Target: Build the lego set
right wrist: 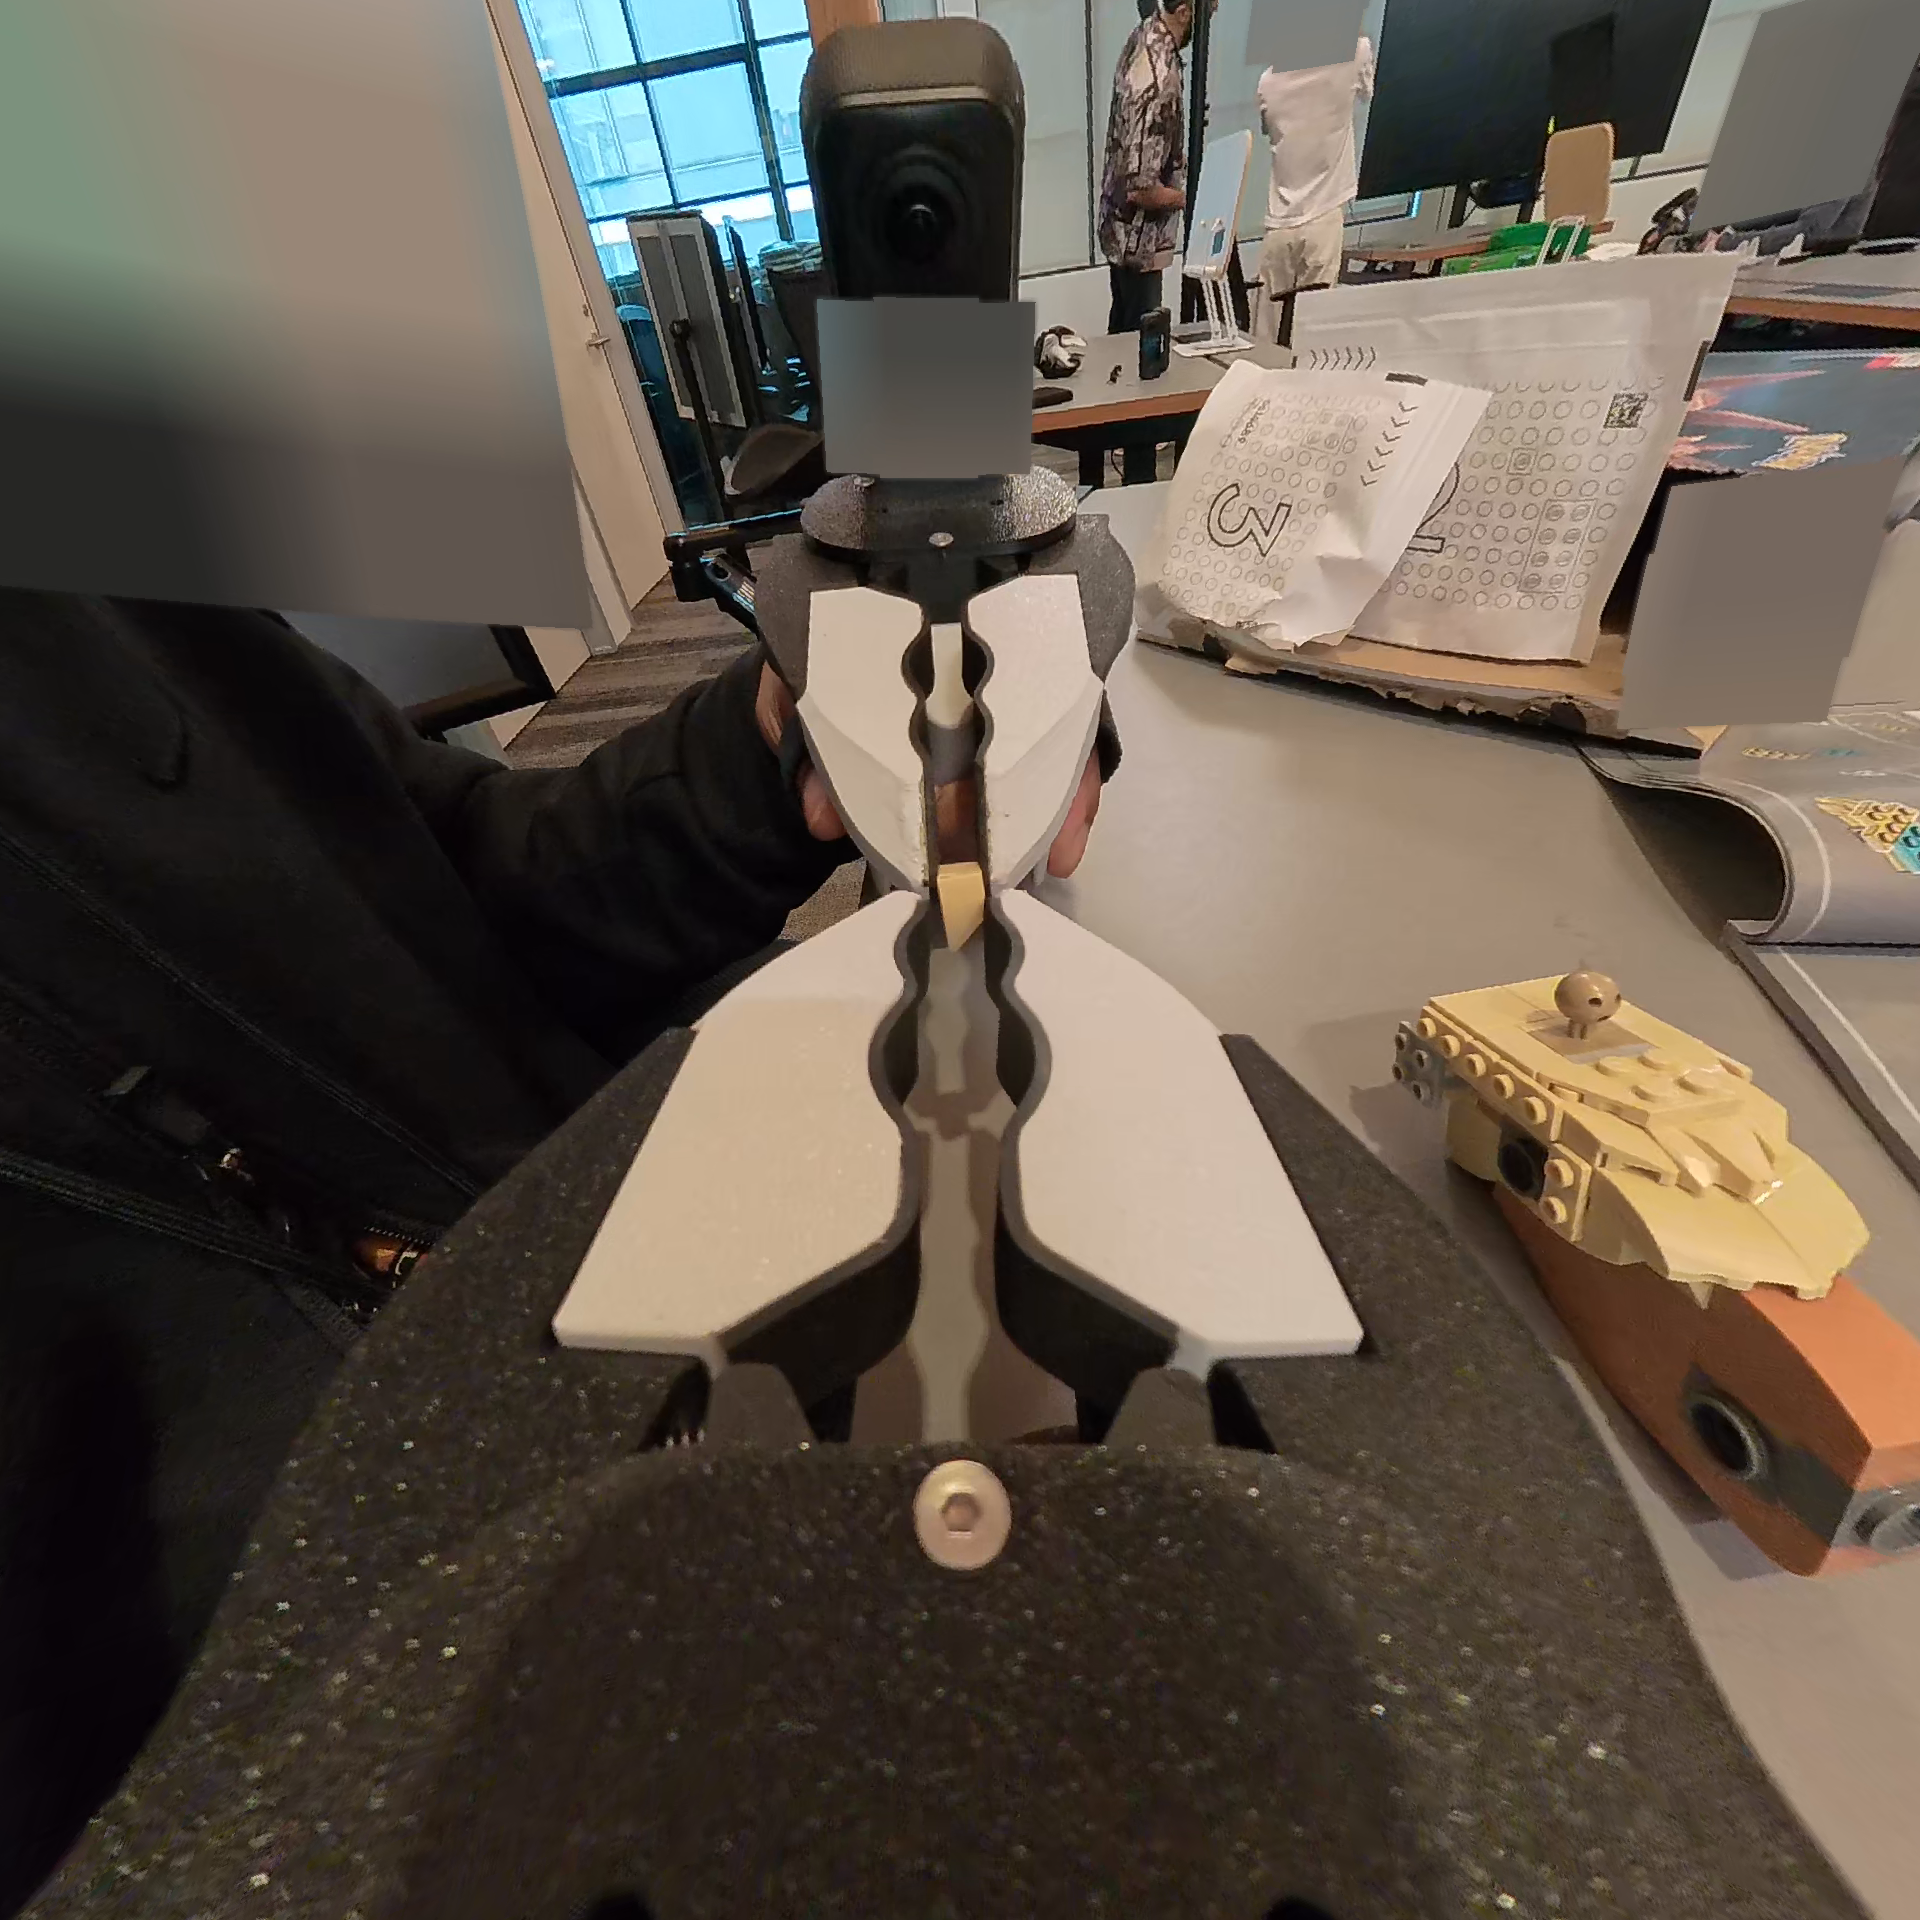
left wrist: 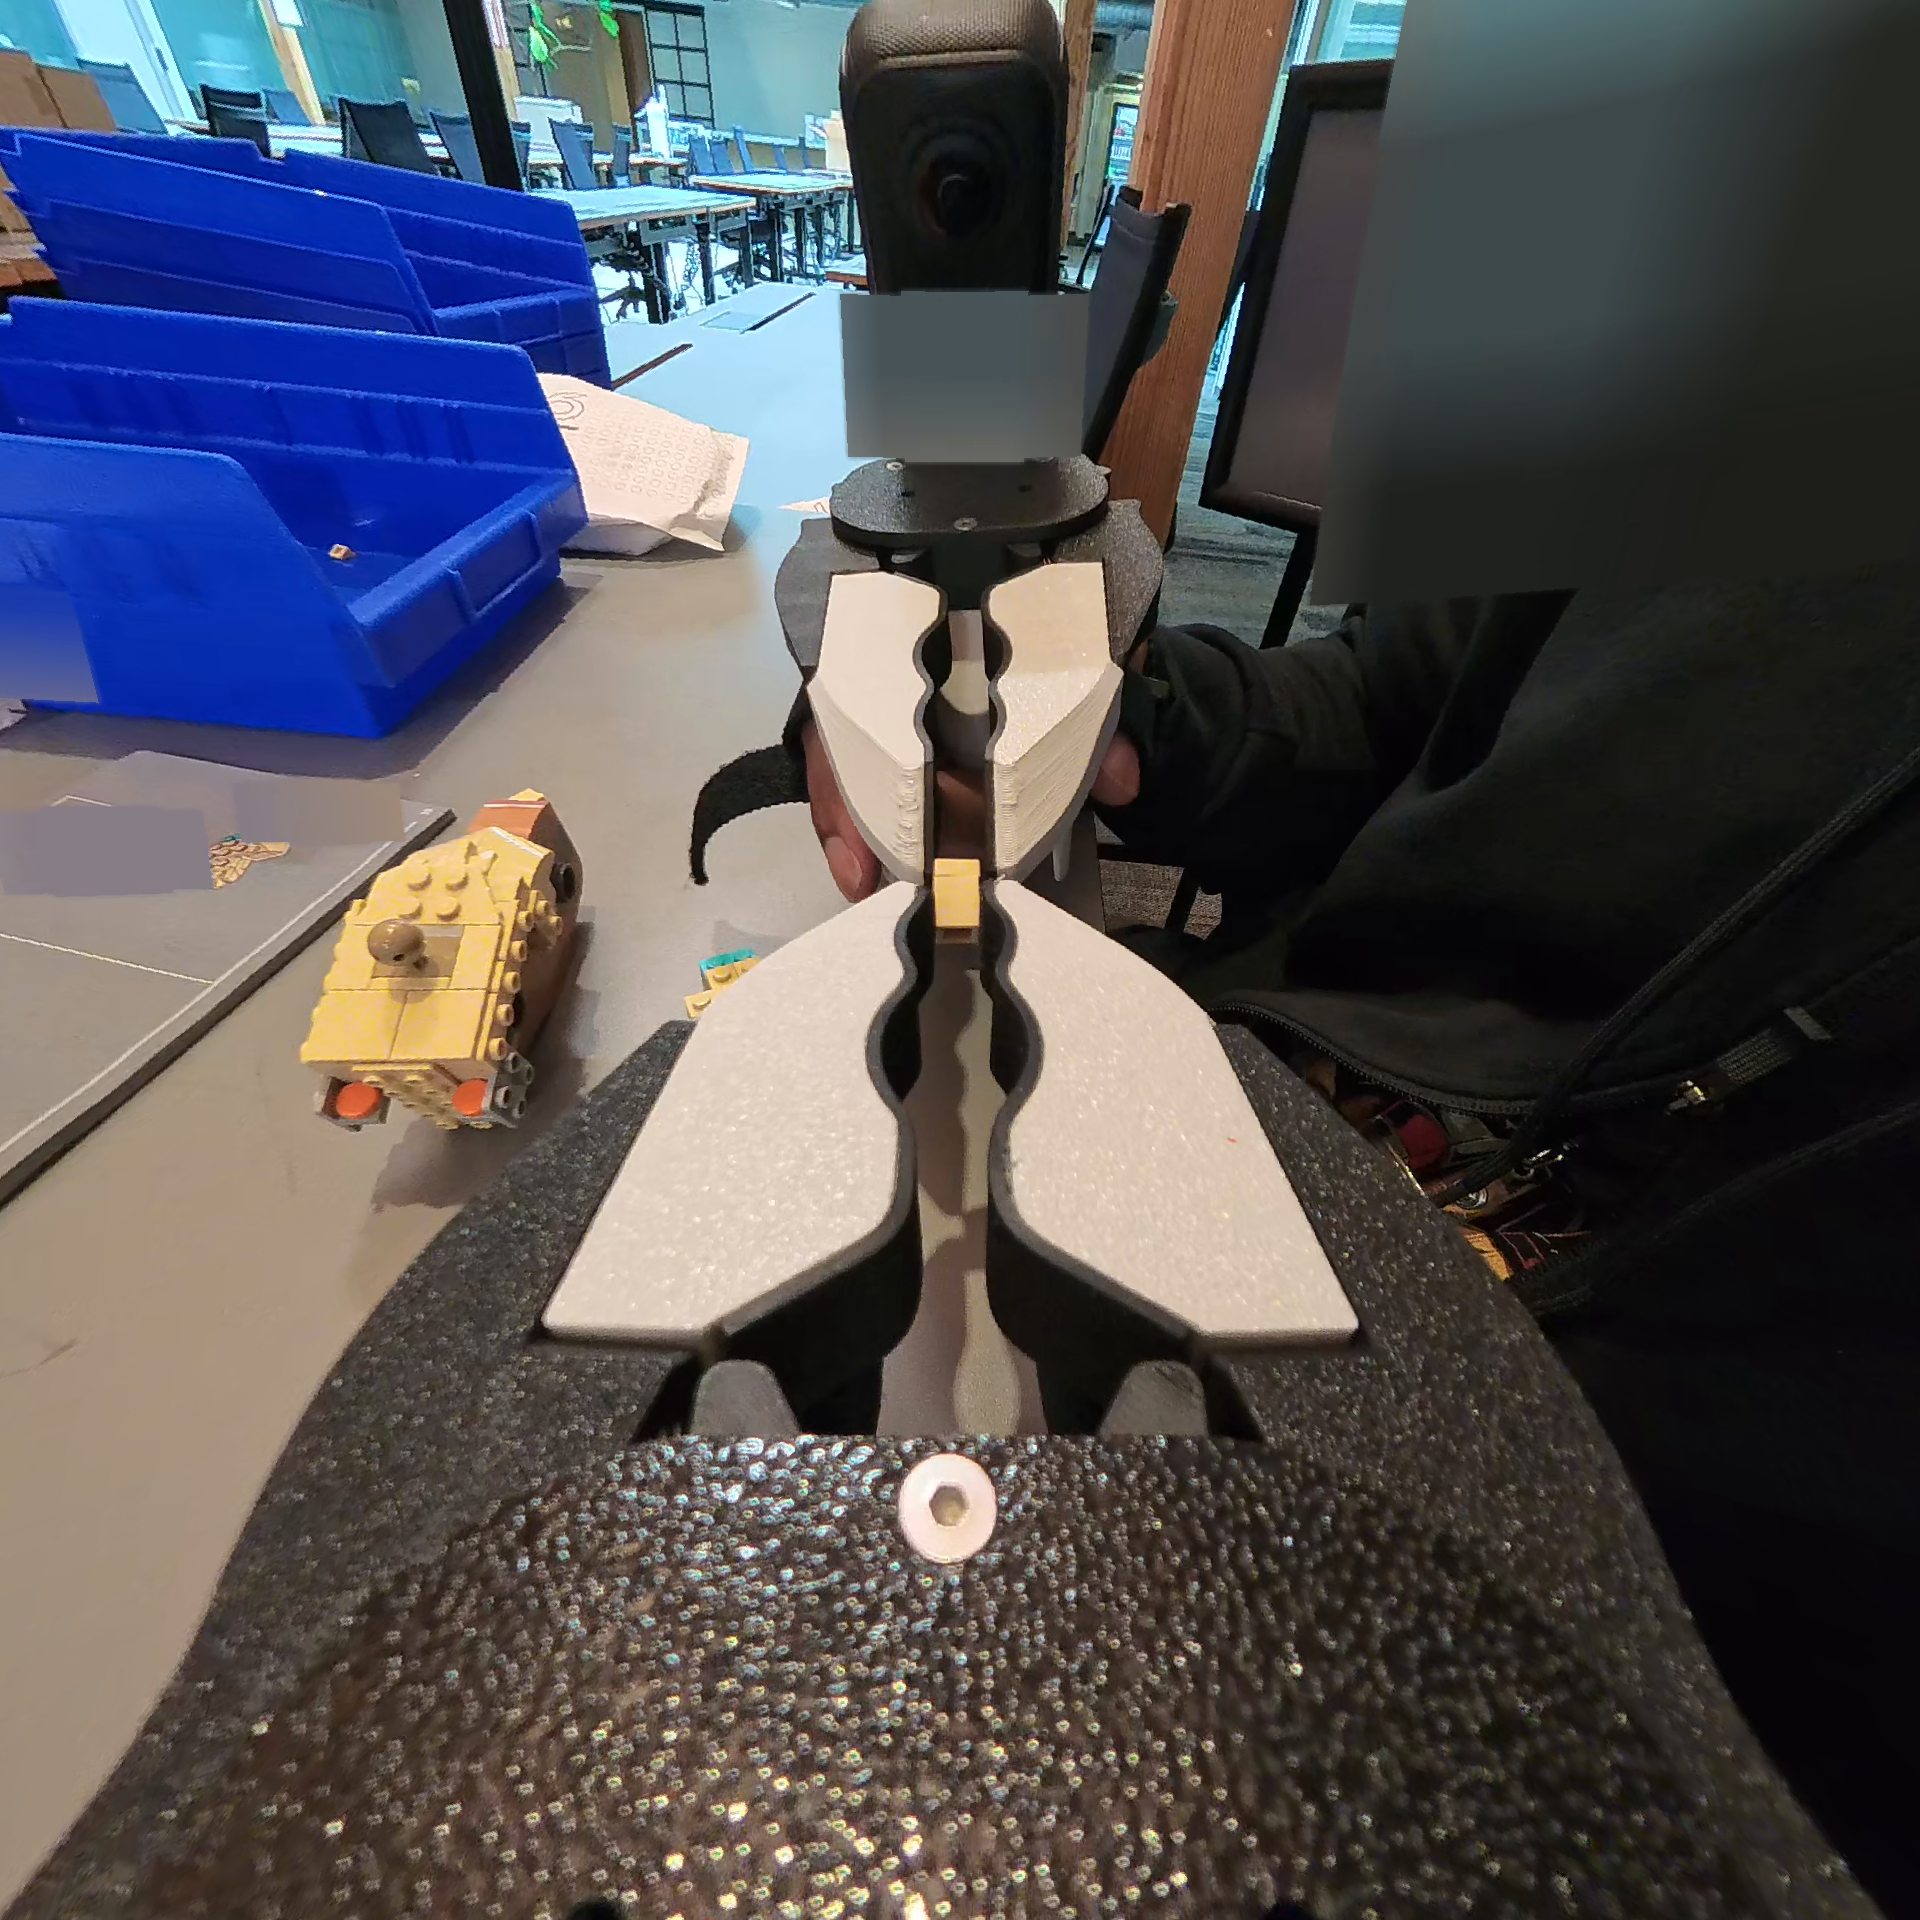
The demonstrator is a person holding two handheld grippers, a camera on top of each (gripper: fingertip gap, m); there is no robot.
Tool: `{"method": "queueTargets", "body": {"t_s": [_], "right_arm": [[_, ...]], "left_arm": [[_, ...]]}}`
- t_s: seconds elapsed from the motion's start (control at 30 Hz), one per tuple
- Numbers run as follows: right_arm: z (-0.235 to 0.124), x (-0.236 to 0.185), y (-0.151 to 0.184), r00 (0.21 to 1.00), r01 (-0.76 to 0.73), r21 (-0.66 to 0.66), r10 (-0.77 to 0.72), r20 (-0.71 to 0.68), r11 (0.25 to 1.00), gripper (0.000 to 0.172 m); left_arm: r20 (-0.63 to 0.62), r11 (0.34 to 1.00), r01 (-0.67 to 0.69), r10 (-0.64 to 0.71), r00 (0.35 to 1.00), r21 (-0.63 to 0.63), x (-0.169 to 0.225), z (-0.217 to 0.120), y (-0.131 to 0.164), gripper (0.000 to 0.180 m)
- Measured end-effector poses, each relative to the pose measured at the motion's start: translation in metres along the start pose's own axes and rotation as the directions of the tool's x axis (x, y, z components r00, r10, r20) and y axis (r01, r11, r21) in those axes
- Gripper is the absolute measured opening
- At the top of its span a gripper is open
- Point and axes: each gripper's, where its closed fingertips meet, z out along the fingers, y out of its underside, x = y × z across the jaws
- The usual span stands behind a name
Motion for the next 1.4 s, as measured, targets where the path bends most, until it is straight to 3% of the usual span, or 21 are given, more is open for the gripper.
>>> {"method": "queueTargets", "body": {"t_s": [0.67, 0.83, 1.07, 1.4], "right_arm": [[0.001, 0.001, 0.001, 1.000, 0.021, -0.005, -0.021, -0.017, 1.000, 0.008], [-0.004, 0.005, -0.009, 1.000, -0.003, 0.055, 0.004, -0.023, 0.998, 0.008], [-0.002, 0.001, -0.007, 1.000, 0.020, 0.045, -0.020, -0.016, 0.999, 0.008], [-0.002, 0.000, -0.008, 1.000, -0.003, 0.054, 0.003, -0.001, 0.999, 0.008]], "left_arm": [[0.005, 1.000, -0.004, 0.004, 1.000, -0.002, 0.000, 0.001, 0.001, 0.008], [0.023, 1.000, 0.011, -0.012, 1.000, 0.023, -0.003, -0.001, -0.002, 0.021], [0.000, 0.999, 0.005, -0.005, 1.000, 0.035, 0.000, 0.003, -0.003, 0.008], [0.065, 0.993, -0.118, 0.119, 0.991, -0.010, 0.000, 0.003, -0.004, 0.008]]}}
